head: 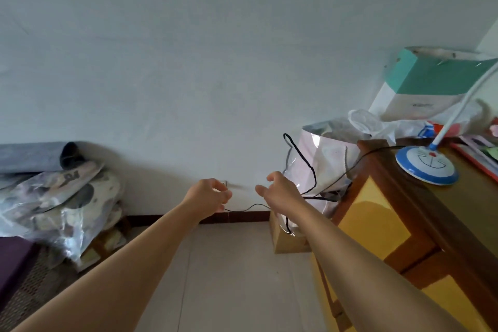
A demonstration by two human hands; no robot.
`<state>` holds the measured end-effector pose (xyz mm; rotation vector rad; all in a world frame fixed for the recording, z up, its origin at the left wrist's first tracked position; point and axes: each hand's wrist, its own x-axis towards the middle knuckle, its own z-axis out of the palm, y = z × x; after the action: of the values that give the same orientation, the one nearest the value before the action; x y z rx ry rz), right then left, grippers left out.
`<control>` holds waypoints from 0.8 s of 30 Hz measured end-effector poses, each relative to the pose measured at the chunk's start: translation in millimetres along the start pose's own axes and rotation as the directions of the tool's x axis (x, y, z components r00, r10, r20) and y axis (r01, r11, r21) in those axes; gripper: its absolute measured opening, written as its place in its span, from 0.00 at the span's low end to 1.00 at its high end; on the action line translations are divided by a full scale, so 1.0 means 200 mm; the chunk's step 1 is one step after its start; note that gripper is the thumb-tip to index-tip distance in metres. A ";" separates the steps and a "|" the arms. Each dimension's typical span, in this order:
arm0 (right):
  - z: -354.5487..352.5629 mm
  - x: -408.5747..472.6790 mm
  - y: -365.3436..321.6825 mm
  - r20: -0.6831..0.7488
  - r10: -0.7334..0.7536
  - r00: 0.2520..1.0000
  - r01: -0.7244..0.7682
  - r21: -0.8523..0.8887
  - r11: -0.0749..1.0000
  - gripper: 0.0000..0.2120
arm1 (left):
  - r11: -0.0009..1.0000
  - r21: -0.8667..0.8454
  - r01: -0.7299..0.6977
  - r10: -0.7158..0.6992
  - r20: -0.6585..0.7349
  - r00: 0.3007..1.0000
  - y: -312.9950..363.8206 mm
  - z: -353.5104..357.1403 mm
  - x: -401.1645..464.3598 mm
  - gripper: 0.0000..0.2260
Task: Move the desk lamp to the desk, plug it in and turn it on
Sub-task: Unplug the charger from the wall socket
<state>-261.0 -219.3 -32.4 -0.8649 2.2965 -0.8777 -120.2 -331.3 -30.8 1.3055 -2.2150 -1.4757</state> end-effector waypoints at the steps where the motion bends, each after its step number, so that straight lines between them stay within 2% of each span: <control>1: 0.00 0.09 -0.01 0.010 -0.003 1.000 0.003 -0.003 1.000 0.27 | 1.000 -0.008 0.007 -0.007 -0.008 1.000 0.01 -0.01 0.08 0.04; 5: 0.02 0.46 -0.05 0.062 -0.003 0.998 0.005 -0.034 0.999 0.28 | 0.999 -0.028 0.040 -0.040 -0.022 0.999 0.02 -0.04 0.41 0.01; 13: 0.22 0.95 -0.06 0.145 0.054 0.988 -0.045 -0.067 0.997 0.26 | 0.989 -0.020 0.146 -0.145 0.028 0.989 -0.12 -0.07 0.91 0.03; 21: 0.45 1.30 -0.04 0.152 0.190 0.970 -0.179 -0.085 0.980 0.26 | 0.987 -0.023 0.158 -0.156 0.097 0.983 -0.28 -0.10 1.37 0.01; 24: 0.56 1.43 -0.05 0.115 0.231 0.966 -0.223 -0.073 0.972 0.24 | 0.987 -0.014 0.160 -0.158 0.110 0.981 -0.34 -0.13 1.54 0.04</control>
<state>-371.8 -473.2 -166.3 -0.6441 2.2678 -0.6413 -251.9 -585.4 -165.9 1.4591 -2.1963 -1.6598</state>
